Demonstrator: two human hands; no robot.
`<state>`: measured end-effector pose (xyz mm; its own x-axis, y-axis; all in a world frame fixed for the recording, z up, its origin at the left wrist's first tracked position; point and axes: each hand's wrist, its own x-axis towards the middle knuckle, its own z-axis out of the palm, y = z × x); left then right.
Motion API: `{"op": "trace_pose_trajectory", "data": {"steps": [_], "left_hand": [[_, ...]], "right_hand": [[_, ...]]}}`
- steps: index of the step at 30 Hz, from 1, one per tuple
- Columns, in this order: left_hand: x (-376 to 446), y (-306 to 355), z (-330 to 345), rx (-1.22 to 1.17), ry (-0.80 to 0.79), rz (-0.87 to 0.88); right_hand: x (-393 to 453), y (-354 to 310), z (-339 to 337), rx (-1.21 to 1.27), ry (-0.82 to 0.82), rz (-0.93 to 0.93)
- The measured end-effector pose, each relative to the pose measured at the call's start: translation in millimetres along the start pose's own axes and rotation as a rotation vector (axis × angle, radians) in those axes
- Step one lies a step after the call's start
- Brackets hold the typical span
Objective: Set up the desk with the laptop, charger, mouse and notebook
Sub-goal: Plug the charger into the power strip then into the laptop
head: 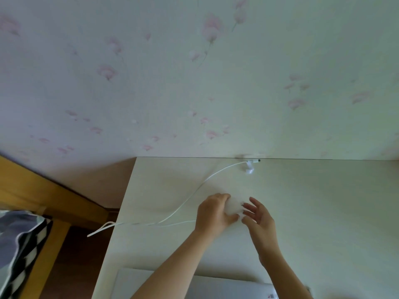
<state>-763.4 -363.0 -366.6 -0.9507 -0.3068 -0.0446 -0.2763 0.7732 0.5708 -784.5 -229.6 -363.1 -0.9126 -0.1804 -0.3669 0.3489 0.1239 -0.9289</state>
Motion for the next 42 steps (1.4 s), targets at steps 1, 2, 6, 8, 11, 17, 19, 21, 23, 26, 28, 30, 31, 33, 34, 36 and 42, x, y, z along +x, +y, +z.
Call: {"op": "trace_pose_trajectory", "data": {"steps": [1,2,6,8,11,17,19,21,23,26,28,30,31,33,34,36,42], "left_hand": [[-1.5,0.0,-5.0,-0.031,0.031,-0.039],[-3.0,0.7,-10.4,-0.066,0.069,-0.073],[-9.2,11.1,-36.6,-0.165,0.167,-0.101],[-13.7,13.3,-44.6,-0.158,0.179,-0.064],[-23.8,8.6,-47.9,-0.174,0.136,-0.023],[-48.4,-34.6,-72.2,-0.523,-0.244,-0.026],[-57.0,-57.6,-88.7,-0.508,-0.263,-0.031],[-64.2,-82.3,-107.3,-0.498,-0.232,-0.062],[-72.3,-105.2,-129.1,-0.409,-0.201,-0.059],[-91.2,-137.6,-166.1,-0.204,-0.109,0.046],[-111.9,-164.9,-191.3,-0.019,0.009,0.129],[-136.1,-200.6,-215.8,0.16,0.142,0.208],[-148.7,-221.3,-226.9,0.245,0.195,0.232],[-173.9,-262.8,-247.9,0.365,0.263,0.227],[-186.1,-282.3,-257.4,0.4,0.277,0.206],[-212.4,-315.6,-276.9,0.435,0.306,0.133],[-292.7,-395.3,-326.4,0.46,0.352,-0.127]], "right_hand": [[-1.3,-3.3,4.1,0.017,0.002,-0.005],[-3.7,-6.5,9.9,0.027,0.001,-0.006],[-22.6,-21.9,43.3,0.163,-0.074,0.062],[-28.2,-30.2,55.0,0.24,-0.036,0.08],[-30.6,-34.5,61.8,0.227,0.058,0.06],[-55.1,-43.2,63.2,-0.003,0.162,-0.057],[-65.5,-50.0,67.9,-0.096,0.195,-0.088],[-79.3,-59.5,81.1,-0.163,0.202,-0.148],[-98.3,-70.9,104.7,-0.252,0.197,-0.23],[-127.2,-81.7,155.2,-0.361,0.162,-0.335],[-146.5,-84.7,196.4,-0.436,0.096,-0.391],[-165.8,-85.5,239.9,-0.528,0.009,-0.464],[-175.7,-85.5,262.5,-0.573,-0.047,-0.503],[-193.9,-82.3,306.2,-0.667,-0.169,-0.584],[-202.6,-79.4,326.4,-0.709,-0.226,-0.613],[-219.7,-71.9,363.5,-0.762,-0.321,-0.658],[-266.2,-40.7,466.9,-0.917,-0.47,-0.824]]}}
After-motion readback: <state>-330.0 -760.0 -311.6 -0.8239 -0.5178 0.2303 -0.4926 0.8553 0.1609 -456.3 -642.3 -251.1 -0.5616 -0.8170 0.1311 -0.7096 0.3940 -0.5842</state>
